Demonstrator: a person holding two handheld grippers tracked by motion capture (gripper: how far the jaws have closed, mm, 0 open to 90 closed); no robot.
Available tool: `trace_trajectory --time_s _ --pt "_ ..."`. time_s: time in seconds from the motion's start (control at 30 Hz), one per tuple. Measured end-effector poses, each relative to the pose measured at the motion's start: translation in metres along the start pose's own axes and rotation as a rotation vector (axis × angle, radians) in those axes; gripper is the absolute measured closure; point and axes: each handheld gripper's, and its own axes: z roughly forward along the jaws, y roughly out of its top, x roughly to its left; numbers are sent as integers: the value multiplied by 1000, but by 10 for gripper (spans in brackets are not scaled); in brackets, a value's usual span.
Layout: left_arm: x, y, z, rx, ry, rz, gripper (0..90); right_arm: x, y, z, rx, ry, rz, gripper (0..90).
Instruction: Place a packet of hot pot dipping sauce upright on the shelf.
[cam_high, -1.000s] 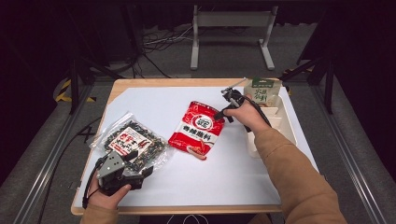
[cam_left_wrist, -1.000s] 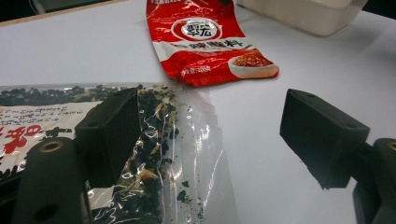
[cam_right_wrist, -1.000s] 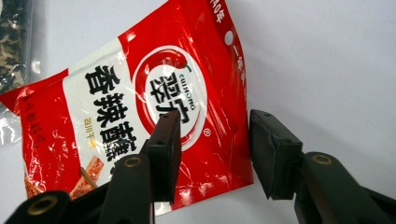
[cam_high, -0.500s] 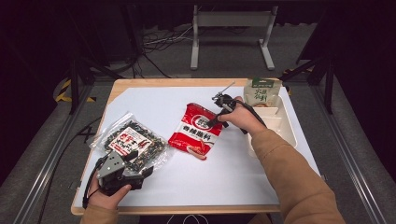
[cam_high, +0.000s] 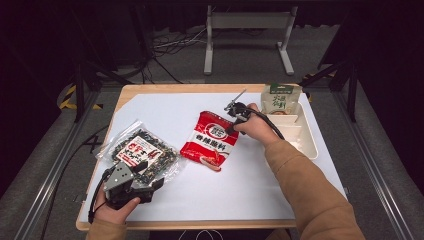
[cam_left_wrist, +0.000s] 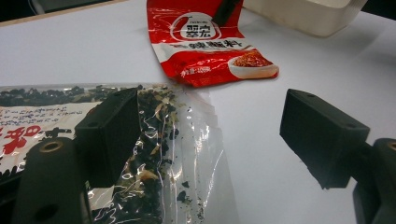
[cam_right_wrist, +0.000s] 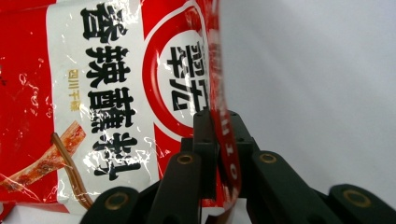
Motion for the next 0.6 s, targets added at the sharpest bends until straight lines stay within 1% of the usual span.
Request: trace_trajectory --time_s 0.07,0.1,0.17,0.23,0.3,0.47,0.53,0.6 --pt "0 0 0 -1 1 4 211 0 0 -1 -7 -3 -1 868" --pt "0 0 0 0 -1 1 211 -1 0 -2 -6 -13 -15 876" --pt "0 0 0 0 0 1 211 2 2 -6 -18 9 -2 881" --pt "1 0 0 0 -1 1 212 4 3 -9 -23 5 -20 881" --pt "1 0 0 -1 -2 2 212 6 4 -16 -37 8 -31 882" --pt "1 1 2 -8 -18 -7 212 13 5 -36 -82 13 -37 883" --pt "0 2 3 -2 -21 -2 208 14 5 -42 -93 16 -47 884" --pt "-1 3 5 -6 -29 2 193 18 5 -52 -116 23 -46 885"
